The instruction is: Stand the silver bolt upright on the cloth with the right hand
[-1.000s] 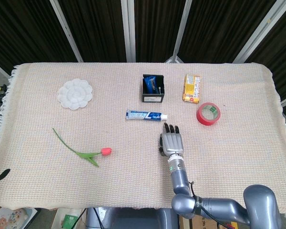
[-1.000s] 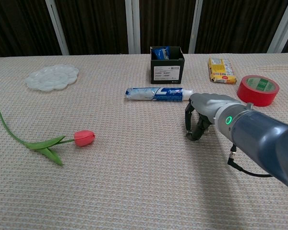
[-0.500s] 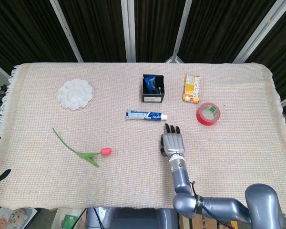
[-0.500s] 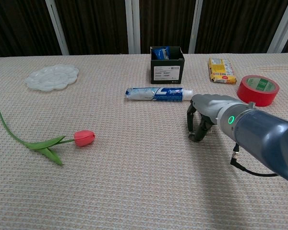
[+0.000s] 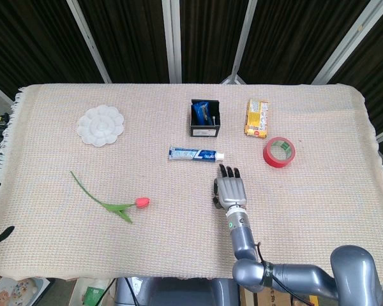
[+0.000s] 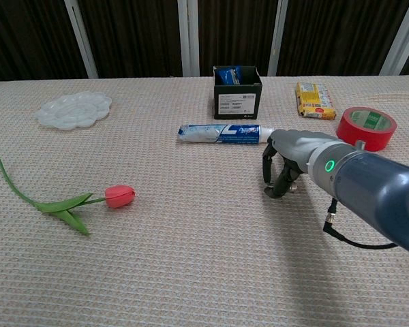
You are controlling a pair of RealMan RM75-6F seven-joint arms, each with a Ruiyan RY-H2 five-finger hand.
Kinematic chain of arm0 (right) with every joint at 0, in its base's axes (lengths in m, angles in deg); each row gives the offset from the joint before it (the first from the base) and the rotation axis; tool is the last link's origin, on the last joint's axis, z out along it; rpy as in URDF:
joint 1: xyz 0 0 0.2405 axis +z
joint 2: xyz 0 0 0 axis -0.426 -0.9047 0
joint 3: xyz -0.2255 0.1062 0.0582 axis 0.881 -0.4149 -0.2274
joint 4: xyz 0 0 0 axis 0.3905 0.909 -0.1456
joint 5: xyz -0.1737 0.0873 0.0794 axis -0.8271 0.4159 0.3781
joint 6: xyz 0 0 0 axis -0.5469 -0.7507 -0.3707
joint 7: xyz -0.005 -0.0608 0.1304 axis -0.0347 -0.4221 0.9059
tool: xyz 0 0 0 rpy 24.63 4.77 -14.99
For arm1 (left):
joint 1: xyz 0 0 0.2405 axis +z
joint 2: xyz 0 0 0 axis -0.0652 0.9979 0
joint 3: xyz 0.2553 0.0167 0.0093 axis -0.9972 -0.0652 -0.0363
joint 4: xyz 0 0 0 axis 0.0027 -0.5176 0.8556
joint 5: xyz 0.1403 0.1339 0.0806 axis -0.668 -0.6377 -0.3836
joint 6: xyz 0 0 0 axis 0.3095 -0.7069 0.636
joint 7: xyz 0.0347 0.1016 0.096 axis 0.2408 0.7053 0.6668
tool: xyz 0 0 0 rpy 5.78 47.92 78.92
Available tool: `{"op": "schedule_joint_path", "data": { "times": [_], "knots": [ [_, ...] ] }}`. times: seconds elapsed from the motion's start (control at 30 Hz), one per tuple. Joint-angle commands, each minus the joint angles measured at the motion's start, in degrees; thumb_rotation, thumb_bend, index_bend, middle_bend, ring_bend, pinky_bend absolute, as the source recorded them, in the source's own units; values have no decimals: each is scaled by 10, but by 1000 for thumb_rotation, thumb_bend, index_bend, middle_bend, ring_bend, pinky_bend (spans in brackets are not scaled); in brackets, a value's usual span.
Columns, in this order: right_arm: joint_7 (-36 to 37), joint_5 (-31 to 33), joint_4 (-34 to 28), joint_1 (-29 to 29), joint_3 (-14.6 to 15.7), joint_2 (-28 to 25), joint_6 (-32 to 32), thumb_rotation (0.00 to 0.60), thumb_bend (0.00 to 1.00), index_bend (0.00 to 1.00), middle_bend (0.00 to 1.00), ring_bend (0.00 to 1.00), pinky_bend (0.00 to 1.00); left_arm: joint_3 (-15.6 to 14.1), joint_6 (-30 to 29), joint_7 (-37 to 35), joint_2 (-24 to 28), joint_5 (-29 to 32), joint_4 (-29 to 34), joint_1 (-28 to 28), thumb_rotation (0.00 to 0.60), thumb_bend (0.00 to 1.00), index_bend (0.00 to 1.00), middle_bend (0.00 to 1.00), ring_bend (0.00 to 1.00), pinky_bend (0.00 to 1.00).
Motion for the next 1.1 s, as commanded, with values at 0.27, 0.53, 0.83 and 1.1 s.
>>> {"op": "schedule_joint_path", "data": {
  "times": [0.27,0.53,0.83,1.1],
  "knots": [
    [13,-3,-19,-2,-4,-15,-2,600,361,572,11,50,0,-1,1,4,-1,0,1,0,600,248,161,0,0,0],
    [19,-2,-22,-1,-7,-20,-5,600,361,572,11,50,0,-1,1,4,-1,0,1,0,600,248,161,0,0,0],
    [27,1,-30,-2,-10,-30,-5,600,361,572,11,50,0,-1,2,7,-2,1,2,-1,600,248,161,0,0,0],
    [32,5,-42,-3,-10,-42,-4,600,361,572,11,50,0,-1,2,9,-2,1,2,-1,600,248,161,0,0,0]
  ]
}}
